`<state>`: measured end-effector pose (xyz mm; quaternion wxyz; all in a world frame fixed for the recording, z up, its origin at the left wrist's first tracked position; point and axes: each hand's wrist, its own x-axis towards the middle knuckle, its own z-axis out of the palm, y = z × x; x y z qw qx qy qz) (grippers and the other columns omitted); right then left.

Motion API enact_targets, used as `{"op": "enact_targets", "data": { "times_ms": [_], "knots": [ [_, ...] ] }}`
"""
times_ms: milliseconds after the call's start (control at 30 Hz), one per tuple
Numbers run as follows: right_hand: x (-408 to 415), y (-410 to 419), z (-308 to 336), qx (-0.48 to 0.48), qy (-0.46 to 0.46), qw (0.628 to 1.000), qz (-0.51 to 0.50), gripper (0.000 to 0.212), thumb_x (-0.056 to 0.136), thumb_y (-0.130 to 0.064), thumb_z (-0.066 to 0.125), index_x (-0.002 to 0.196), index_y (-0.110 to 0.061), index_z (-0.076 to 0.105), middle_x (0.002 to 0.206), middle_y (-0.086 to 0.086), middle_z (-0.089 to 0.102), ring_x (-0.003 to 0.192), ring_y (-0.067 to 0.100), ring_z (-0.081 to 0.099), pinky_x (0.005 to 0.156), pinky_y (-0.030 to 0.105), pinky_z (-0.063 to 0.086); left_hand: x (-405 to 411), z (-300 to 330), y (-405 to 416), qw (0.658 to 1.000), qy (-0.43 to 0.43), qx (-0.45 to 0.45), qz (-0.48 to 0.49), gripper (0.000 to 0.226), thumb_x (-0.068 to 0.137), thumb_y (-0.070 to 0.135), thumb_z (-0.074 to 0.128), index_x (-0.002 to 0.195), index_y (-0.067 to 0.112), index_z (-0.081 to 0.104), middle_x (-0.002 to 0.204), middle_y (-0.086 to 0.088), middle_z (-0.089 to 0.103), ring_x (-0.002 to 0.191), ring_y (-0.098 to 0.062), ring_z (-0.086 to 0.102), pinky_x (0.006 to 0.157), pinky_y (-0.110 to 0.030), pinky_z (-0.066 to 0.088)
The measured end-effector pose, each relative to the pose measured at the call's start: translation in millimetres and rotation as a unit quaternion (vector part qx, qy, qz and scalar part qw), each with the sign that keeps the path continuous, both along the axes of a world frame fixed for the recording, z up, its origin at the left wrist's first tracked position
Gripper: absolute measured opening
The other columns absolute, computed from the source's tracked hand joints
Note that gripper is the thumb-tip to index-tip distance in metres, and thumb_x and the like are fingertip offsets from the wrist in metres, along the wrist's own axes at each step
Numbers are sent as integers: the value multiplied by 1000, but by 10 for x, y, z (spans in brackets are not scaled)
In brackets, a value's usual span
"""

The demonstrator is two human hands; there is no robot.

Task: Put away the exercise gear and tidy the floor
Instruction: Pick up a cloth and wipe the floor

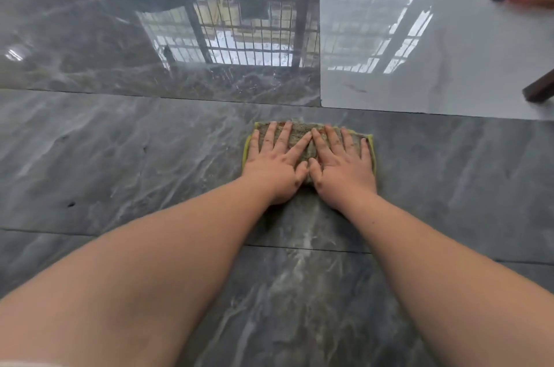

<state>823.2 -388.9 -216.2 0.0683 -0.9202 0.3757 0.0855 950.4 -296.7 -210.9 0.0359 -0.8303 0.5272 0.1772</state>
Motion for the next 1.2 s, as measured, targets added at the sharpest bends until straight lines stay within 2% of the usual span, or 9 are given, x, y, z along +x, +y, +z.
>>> {"op": "enact_targets", "data": {
  "times_ms": [300,500,600,700,767,867,1067,1200],
  "knots": [
    [-80,221,120,58,25,998,-12,64,98,-48,19,156,-34,-6,164,-8,-15,149,19,-18,117,51,-18,-160,71,135,999,14,36,2,64,98,52,17,152,41,-17,161,-3,-26,147,-30,-25,115,-57,-18],
    [-899,1190,191,76,37,996,23,65,98,-49,21,156,-32,-4,165,-5,-11,150,21,-17,118,54,-12,-968,124,1211,999,31,33,-3,67,98,51,19,152,37,-17,161,-4,-26,146,-30,-28,115,-57,-18],
    [-1338,1798,196,81,42,996,14,69,92,-51,15,156,-31,-3,164,-5,-10,150,22,-17,118,53,-13,-1409,124,1801,999,36,31,-1,67,97,51,20,151,38,-18,160,-5,-28,144,-31,-31,114,-58,-18],
    [-1690,2367,158,79,41,996,13,70,92,-50,20,156,-30,3,164,-4,-3,151,24,-9,119,55,-6,-1768,111,2371,999,40,34,1,67,97,50,20,151,38,-19,159,-5,-30,143,-31,-34,113,-59,-19],
    [-1916,2797,130,71,29,997,22,70,92,-47,30,155,-26,10,163,0,9,152,27,3,119,57,4,-1973,86,2818,999,45,21,-3,68,96,50,24,154,37,-10,161,-7,-21,146,-32,-27,115,-59,-14],
    [-2167,3360,98,68,14,997,35,70,90,-45,36,155,-23,19,163,4,18,151,30,10,118,59,12,-2154,60,3413,999,51,-5,-1,70,90,50,39,155,35,18,164,-9,9,151,-34,1,117,-60,2],
    [-2012,3704,118,56,36,997,44,68,90,-44,35,153,-18,29,161,8,23,149,34,16,117,61,15,-2002,40,3775,999,39,-8,-19,69,91,48,40,156,31,21,164,-5,15,151,-29,9,117,-55,8],
    [-1637,3671,136,75,29,995,60,68,90,-44,37,153,-21,29,161,5,22,150,30,14,117,60,15,-1742,-20,3802,999,33,-27,23,67,91,47,38,154,30,25,163,-5,18,151,-28,14,118,-53,11]
  ]
}}
